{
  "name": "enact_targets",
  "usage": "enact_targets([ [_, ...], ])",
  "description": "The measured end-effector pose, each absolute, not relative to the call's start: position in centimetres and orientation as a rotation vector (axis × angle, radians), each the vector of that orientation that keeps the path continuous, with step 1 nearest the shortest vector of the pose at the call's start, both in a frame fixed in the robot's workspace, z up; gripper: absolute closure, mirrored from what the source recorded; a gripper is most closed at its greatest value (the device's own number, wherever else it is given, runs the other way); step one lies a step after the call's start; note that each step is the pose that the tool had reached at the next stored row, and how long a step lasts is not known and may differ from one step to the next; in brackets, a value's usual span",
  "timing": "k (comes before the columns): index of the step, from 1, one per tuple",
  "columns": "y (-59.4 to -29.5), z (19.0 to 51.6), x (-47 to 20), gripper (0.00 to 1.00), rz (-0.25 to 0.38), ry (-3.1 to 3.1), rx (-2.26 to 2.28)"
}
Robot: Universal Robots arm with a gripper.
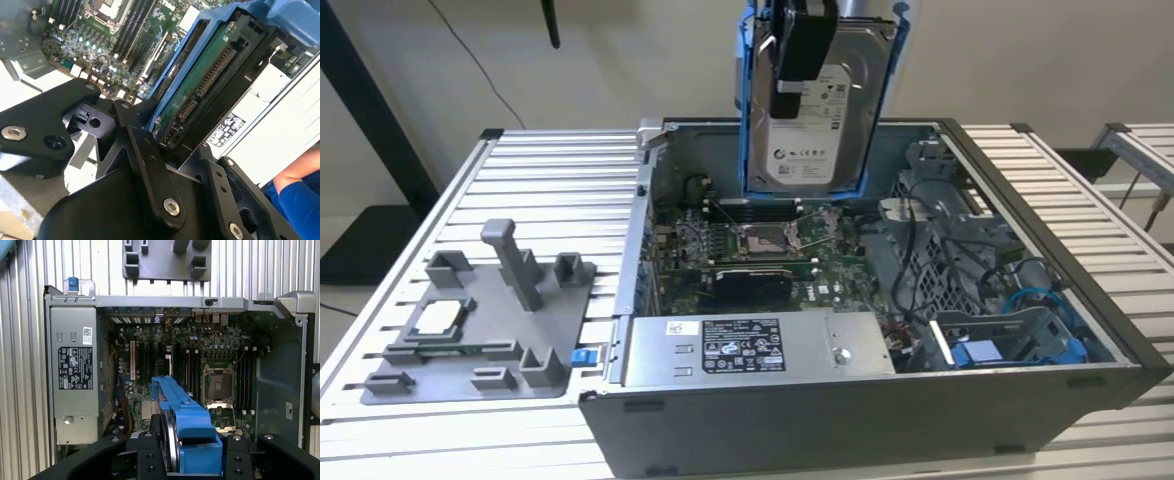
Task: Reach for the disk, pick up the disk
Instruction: 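Pick up the disk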
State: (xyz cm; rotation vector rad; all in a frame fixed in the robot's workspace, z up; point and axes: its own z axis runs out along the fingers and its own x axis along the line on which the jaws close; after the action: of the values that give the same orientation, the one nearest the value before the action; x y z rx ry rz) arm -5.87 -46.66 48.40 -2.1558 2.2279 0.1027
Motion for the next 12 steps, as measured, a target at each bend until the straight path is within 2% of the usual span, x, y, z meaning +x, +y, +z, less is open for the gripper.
enact_targets([
  [12, -48.7, 48.2, -5.2, 1.0, 0.103, 2.229, -2.155],
])
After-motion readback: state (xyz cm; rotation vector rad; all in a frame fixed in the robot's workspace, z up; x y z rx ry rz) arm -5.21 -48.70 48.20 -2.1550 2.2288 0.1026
